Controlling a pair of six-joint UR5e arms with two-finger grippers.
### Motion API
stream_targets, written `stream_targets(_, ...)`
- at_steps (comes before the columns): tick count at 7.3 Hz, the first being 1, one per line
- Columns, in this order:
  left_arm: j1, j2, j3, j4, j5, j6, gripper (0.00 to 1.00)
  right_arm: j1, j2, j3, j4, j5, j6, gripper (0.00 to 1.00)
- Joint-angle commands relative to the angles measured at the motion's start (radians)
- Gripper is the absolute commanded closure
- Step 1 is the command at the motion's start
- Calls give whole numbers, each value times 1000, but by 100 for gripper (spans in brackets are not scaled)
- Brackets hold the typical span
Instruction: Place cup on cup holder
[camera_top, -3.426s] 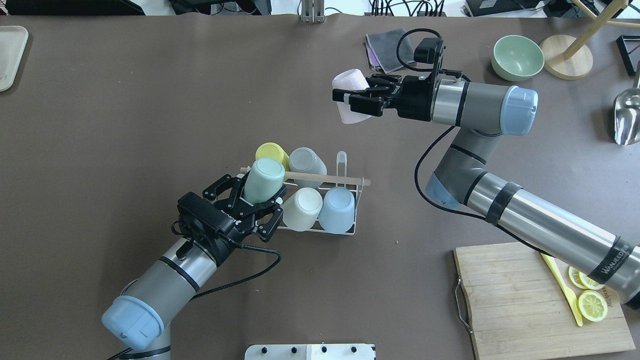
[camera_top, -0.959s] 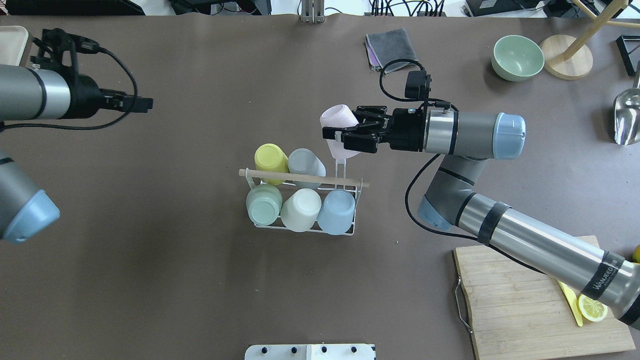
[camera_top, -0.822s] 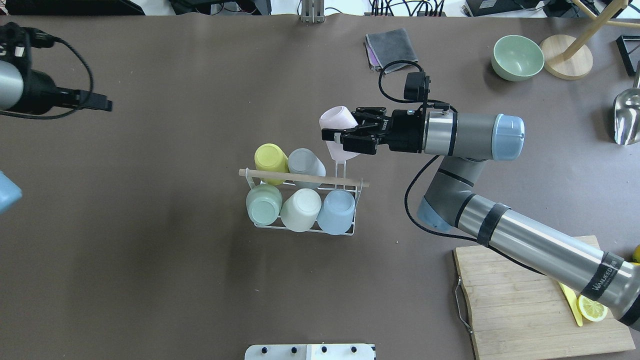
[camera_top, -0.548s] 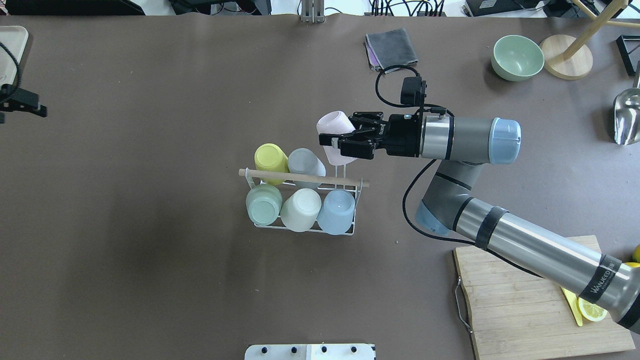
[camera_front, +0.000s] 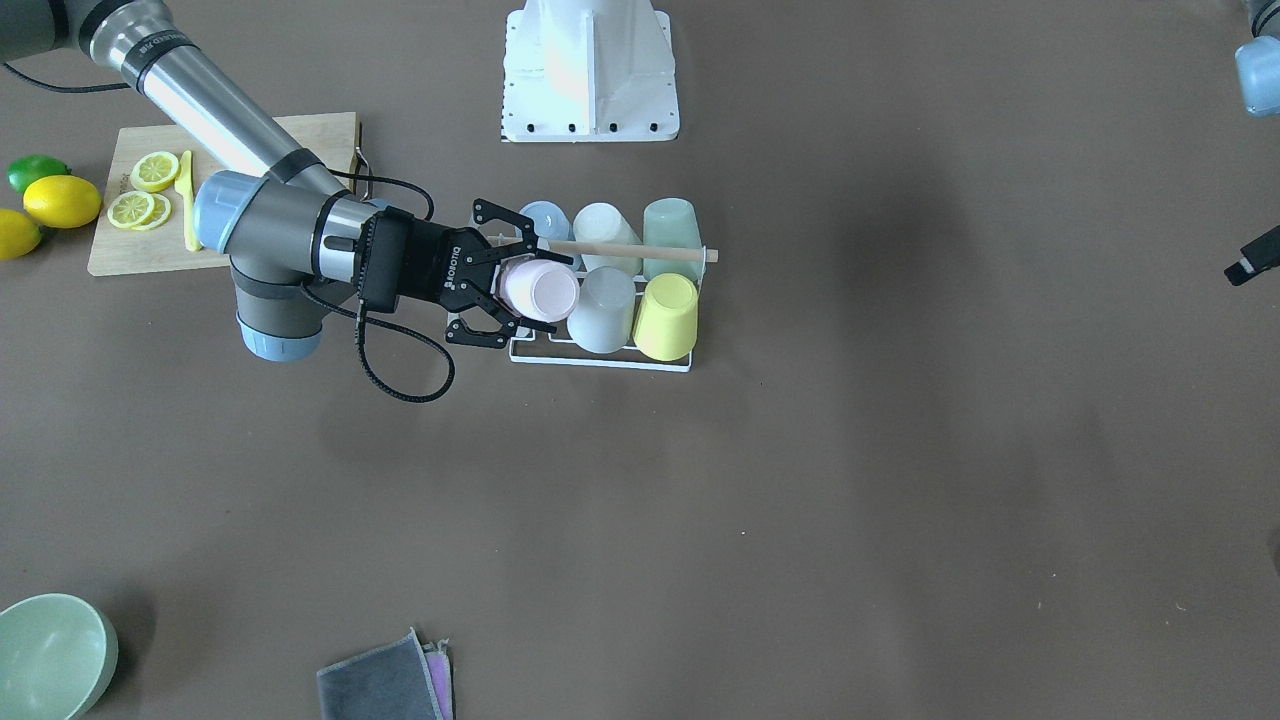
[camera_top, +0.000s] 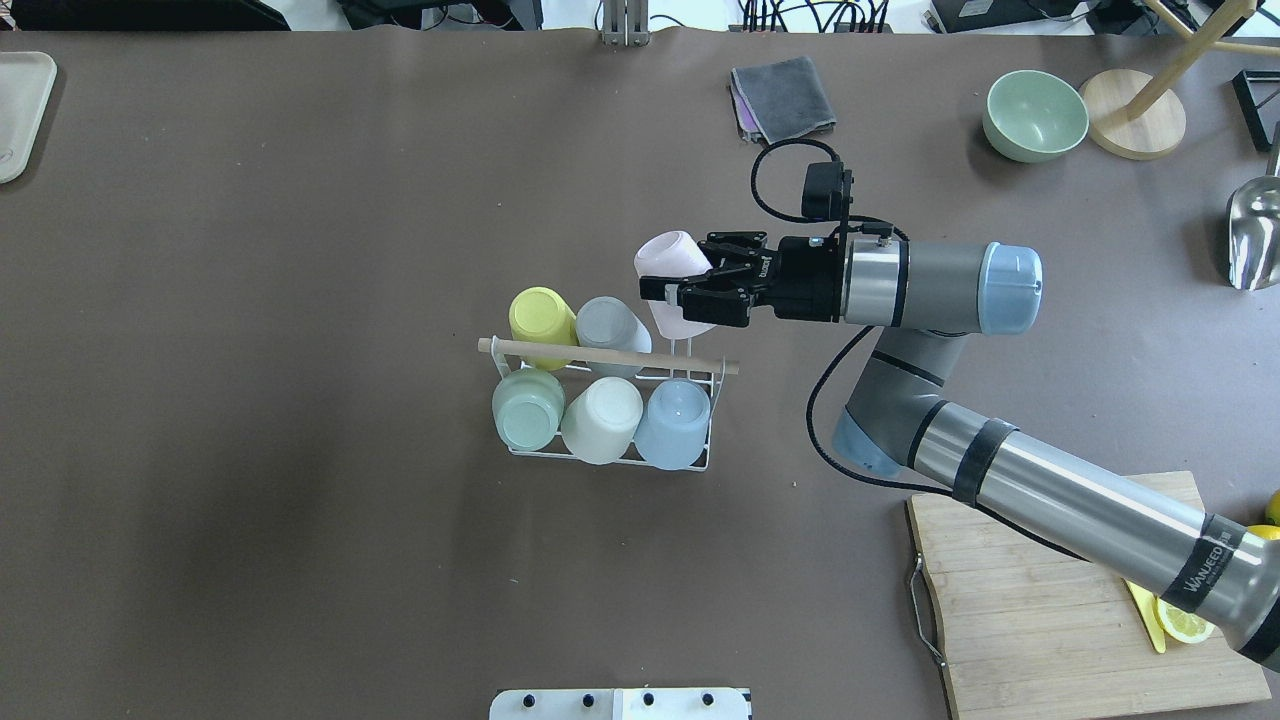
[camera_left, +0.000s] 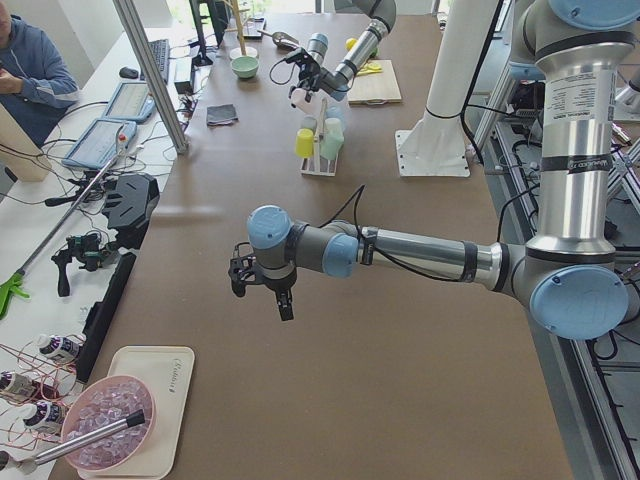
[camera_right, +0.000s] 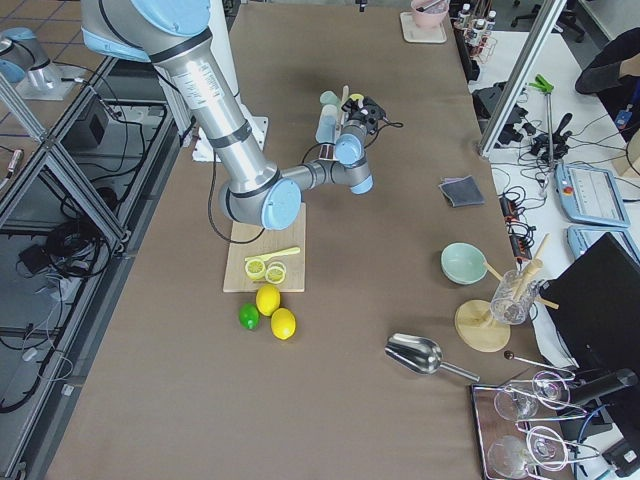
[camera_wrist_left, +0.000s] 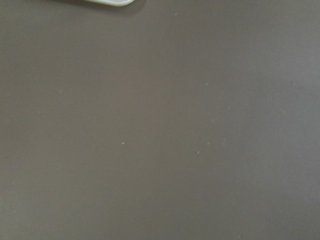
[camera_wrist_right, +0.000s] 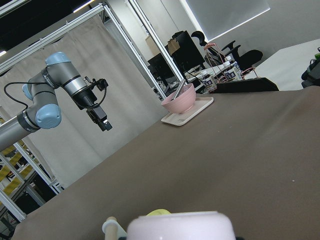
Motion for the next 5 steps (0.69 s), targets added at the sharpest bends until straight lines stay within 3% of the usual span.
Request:
stream_targets(1,-25,30,6,35,-6,205,2,0,-1,0,-1,-1,0,100)
stream_targets(2,-74,57,28,41,-7,304,2,0,-1,0,-1,-1,0,100)
stream_targets(5,-166,159,2,39,-9,312,2,-6,-3,0,2,-2,-2,100)
